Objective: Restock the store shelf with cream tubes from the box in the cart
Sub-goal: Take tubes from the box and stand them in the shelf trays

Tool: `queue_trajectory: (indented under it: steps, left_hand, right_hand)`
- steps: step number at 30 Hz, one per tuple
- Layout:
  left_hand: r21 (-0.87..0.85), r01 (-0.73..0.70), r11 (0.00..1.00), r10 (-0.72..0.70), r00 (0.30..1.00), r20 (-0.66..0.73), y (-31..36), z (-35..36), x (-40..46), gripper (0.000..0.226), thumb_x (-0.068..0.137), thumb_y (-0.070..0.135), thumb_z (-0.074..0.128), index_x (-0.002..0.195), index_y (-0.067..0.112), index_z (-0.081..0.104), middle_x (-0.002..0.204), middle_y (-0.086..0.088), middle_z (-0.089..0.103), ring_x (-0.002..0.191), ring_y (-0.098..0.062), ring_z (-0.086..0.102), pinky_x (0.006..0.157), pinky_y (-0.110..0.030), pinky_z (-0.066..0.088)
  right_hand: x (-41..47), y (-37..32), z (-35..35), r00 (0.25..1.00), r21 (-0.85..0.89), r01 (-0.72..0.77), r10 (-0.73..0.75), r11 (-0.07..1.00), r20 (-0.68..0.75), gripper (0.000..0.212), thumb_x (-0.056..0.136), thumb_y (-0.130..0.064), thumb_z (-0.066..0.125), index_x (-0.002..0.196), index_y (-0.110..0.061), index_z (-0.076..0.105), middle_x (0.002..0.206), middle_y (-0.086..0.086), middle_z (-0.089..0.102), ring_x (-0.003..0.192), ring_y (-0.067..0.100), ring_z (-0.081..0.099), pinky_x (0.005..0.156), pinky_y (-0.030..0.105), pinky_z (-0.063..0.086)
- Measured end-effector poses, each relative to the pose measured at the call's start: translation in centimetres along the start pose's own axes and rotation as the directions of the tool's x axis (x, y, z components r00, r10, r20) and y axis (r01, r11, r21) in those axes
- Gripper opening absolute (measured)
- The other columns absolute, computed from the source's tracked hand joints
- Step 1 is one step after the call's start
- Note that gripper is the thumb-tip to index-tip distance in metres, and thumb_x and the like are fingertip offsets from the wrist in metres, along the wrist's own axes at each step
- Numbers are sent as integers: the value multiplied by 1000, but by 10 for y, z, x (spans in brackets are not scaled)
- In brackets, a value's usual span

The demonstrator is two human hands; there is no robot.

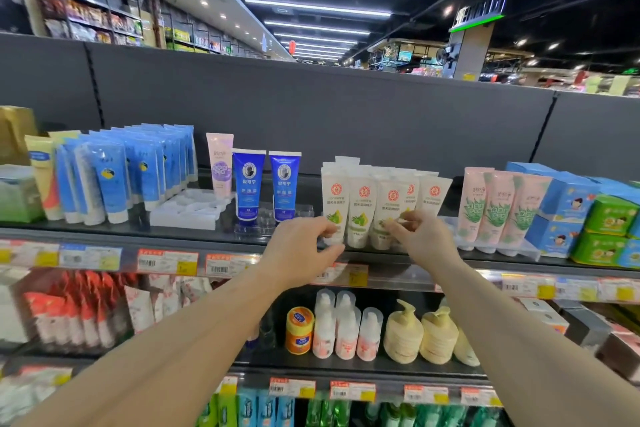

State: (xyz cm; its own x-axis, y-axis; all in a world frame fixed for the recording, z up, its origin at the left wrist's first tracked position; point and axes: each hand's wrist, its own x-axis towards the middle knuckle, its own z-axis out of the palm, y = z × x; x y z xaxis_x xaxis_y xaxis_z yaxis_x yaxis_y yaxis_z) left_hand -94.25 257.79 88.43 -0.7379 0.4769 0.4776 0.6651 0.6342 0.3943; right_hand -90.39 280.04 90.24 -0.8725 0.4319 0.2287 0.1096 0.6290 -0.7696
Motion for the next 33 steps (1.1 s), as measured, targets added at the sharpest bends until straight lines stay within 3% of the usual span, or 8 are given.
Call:
queue_trajectory:
  steps: [4, 8, 10, 13, 16, 21, 23, 33]
  left_hand:
    - [62, 9, 998, -1, 993, -115, -4, -21, -24, 31, 92, 42, 60, 117, 24, 63, 109, 7, 67, 100, -6, 59, 95, -35, 49]
    - [195, 90, 977, -67, 990, -123, -26, -53, -64, 41, 93, 51, 54, 125, 25, 58, 121, 5, 62, 114, -13, 54, 102, -36, 42]
    - [249, 145, 958, -130, 989, -75, -50, -76, -92, 46, 94, 56, 47, 128, 26, 54, 130, 4, 56, 123, -16, 48, 106, -38, 36]
    - [338, 242, 910, -257, 966, 2, -101, -123, -152, 55, 94, 61, 37, 137, 28, 45, 149, -2, 40, 141, -24, 29, 117, -45, 21]
    - [416, 366, 832, -435, 897, 81, -157, -180, -231, 69, 95, 66, 27, 153, 30, 21, 164, -5, 5, 151, -28, -2, 119, -51, 0]
    - [535, 558, 634, -678, 734, 38, -242, -295, -370, 82, 91, 73, 20, 156, 28, 0, 164, -6, -13, 149, -32, -14, 119, -55, -6]
    - [552, 621, 556, -742, 671, -8, -265, -341, -422, 82, 92, 73, 20, 156, 28, -2, 164, -5, -12, 149, -32, -14, 118, -56, -6]
    - [524, 815, 248, -868, 427, -254, -374, -479, -598, 77, 91, 73, 23, 155, 32, 12, 165, -4, -3, 150, -30, -10, 119, -57, -4]
  right_hand:
    - [-30, -10, 5, 983, -109, -17, -3, 994, -184, 44, 92, -46, 59, 124, -16, 53, 111, 1, 64, 101, 21, 59, 87, 43, 52]
    - [-77, -47, 43, 972, -241, 81, -130, 967, -196, 16, 93, -36, 58, 98, -20, 56, 95, 0, 63, 88, 20, 57, 77, 38, 49]
    - [-104, -74, 77, 973, -275, 149, -191, 950, -131, 18, 94, -36, 57, 102, -20, 59, 98, -1, 64, 89, 17, 55, 78, 35, 47]
    - [-151, -123, 143, 959, -416, 273, -279, 867, 48, 44, 96, -47, 48, 131, -20, 53, 130, 4, 57, 122, 26, 47, 103, 40, 39]
    - [-212, -183, 223, 917, -549, 389, -253, 740, 310, 72, 96, -62, 28, 154, -21, 19, 162, 5, 13, 149, 30, 5, 119, 48, 5]
    - [-317, -286, 360, 787, -446, 557, -273, 701, 554, 89, 84, -78, 6, 156, -24, -1, 163, 3, -10, 149, 31, -13, 119, 54, -7]
    - [-358, -329, 401, 719, -381, 616, -295, 689, 629, 84, 88, -75, 13, 155, -27, -3, 163, 1, -12, 149, 30, -15, 117, 53, -9]
    - [-495, -484, 579, 452, -140, 833, -514, 535, 729, 78, 91, -72, 26, 155, -29, 13, 164, 2, 6, 150, 29, -1, 118, 55, -4]
